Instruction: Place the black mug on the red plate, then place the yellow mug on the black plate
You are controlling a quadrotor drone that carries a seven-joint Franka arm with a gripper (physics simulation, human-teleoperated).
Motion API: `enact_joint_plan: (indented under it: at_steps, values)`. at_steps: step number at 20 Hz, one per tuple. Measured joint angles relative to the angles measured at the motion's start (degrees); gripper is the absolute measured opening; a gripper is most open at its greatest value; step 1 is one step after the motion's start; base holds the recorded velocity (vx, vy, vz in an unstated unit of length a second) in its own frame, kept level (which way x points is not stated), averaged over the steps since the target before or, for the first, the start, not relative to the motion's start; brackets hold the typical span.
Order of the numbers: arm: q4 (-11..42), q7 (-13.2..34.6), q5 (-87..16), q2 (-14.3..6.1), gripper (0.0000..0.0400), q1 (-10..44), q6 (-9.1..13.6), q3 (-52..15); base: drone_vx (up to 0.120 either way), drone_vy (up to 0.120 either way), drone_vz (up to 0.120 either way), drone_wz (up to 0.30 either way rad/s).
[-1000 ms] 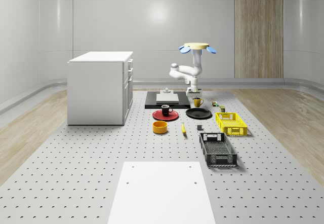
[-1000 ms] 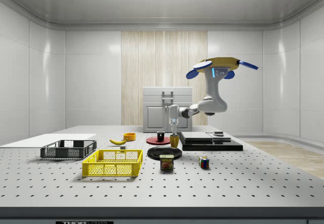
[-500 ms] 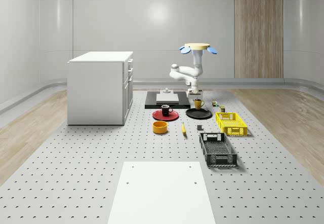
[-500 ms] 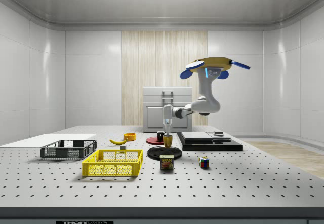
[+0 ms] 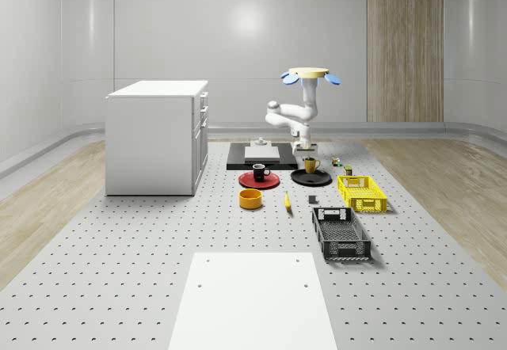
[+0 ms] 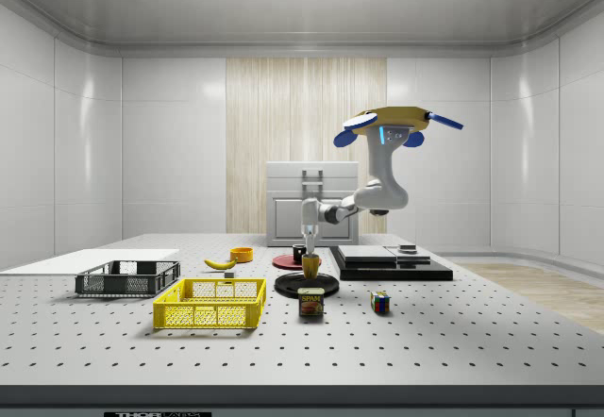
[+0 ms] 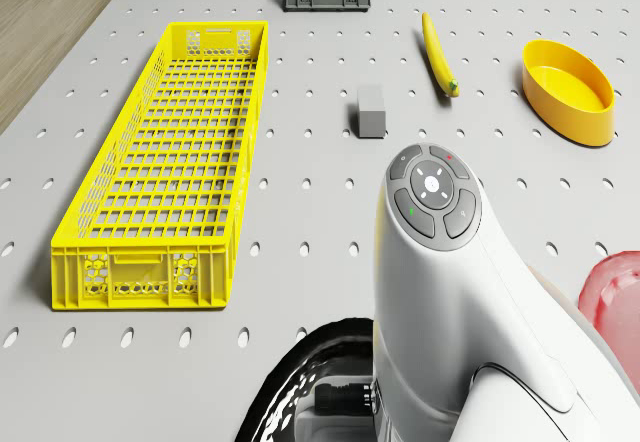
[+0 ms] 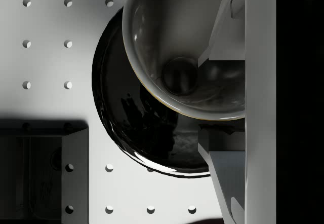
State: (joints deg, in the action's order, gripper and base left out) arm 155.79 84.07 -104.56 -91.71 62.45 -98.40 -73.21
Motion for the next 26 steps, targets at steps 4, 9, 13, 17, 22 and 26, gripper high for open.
enact_joint_plan:
  at_steps: [4, 9, 13, 17, 22, 26]
  values:
    - [-0.8, 0.1, -2.2, 0.2, 0.0110, 0.6, -1.0, 2.4, 0.000, 0.000, 0.000, 0.000]
    - [-1.7, 0.2, -4.2, 0.6, 0.0192, 1.2, -1.8, 4.6, 0.000, 0.000, 0.000, 0.000]
    - [-1.5, 0.2, -4.0, 0.7, 0.0323, 1.1, -1.5, 4.3, 0.000, 0.000, 0.000, 0.000]
    - [-0.7, 0.0, -2.0, 0.6, 0.0372, 0.4, -0.4, 2.0, 0.000, 0.000, 0.000, 0.000]
    - [0.3, -0.1, 0.8, 0.5, 0.0392, -0.4, 0.9, -1.1, 0.000, 0.000, 0.000, 0.000]
    - [0.7, -0.2, 1.9, 0.4, 0.0397, -0.7, 1.4, -2.3, 0.000, 0.000, 0.000, 0.000]
